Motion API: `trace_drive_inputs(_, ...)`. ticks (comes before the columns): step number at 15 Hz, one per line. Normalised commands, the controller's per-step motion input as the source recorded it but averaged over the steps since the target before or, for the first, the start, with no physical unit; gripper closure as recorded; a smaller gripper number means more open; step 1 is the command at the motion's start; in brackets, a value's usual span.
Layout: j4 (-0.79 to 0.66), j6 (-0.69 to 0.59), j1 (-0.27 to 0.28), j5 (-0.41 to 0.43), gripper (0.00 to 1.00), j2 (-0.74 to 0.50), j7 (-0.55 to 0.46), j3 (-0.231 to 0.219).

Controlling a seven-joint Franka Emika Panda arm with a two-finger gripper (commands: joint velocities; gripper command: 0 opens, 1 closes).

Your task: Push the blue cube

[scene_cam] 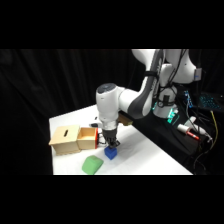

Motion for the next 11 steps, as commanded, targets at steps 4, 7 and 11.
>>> trace_drive_inputs(4,0.09,-0.63,0.081,-0.119,1.0,-0.4,0.19,-0.003)
trace_drive_inputs(7,0.18,-0.55,0.026,-0.171,1.0,-0.22,0.2,0.007)
trace_drive_inputs(11,0.16,-0.37,-0.018,-0.049,1.0,-0.11,0.21,0.023)
